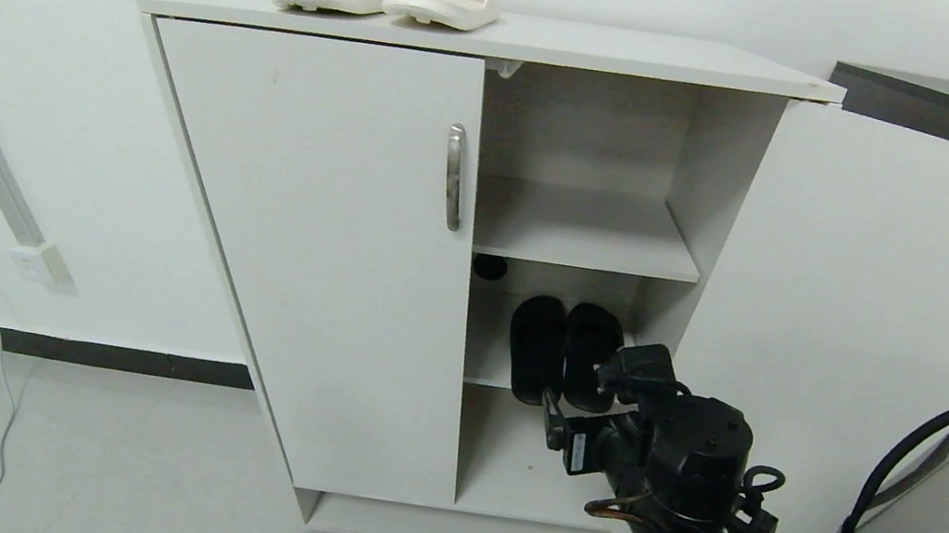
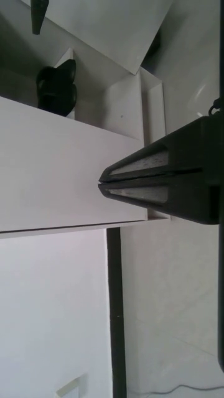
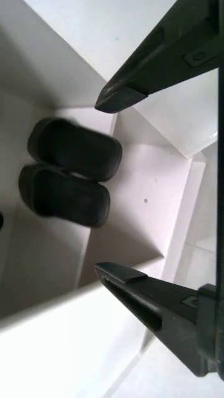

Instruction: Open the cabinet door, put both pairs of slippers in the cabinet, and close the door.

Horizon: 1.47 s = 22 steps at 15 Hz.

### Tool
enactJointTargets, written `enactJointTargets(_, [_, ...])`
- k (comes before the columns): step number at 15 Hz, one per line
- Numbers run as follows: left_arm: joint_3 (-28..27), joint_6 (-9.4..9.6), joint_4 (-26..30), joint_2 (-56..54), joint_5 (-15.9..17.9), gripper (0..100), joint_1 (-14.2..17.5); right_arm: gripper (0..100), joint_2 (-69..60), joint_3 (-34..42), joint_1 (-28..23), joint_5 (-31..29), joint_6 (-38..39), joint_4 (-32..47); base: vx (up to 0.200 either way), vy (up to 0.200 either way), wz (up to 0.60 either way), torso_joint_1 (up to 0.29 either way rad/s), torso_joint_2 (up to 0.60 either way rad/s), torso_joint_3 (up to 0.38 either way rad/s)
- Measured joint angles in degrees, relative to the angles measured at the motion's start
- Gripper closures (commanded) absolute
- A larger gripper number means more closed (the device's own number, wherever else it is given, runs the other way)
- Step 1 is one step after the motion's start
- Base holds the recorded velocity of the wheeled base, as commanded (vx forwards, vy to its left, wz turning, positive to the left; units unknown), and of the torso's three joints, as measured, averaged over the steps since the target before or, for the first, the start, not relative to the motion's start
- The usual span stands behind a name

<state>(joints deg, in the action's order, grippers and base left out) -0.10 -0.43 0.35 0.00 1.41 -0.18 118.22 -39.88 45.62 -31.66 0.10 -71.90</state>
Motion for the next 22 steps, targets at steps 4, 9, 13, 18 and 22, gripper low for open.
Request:
enactJointTargets(4, [0.0,0.0,0.0,0.0,0.0,100,0.0,0,-0.2,1.5,0.0,0.2,-2.0,-2.4,0.0,0.0,0.0,0.0,0.0,0.0])
enactJointTargets(9, [0.0,0.0,0.0,0.0,0.0,100,0.0,0,-0.4,2.5,-0.1,0.2,-2.2,-3.1,0.0,0.2,0.0,0.004,0.0,0.003])
enactJointTargets(13, [0.0,0.0,0.0,0.0,0.0,100,0.0,0,-0.4,3.4,-0.1,1.0,-3.5,-4.8,0.0,0.2,0.0,0.004,0.0,0.006])
enactJointTargets(18, [0.0,0.0,0.0,0.0,0.0,100,0.0,0,-0.4,3.7,0.0,1.2,-3.7,-4.8,0.0,0.2,0.0,0.003,0.0,0.003])
enactJointTargets(22, [0.0,-0.04,0.0,0.0,0.0,100,0.0,0,-0.2,3.9,0.3,1.2,-3.8,-5.4,0.0,0.2,0.0,0.004,0.0,0.005])
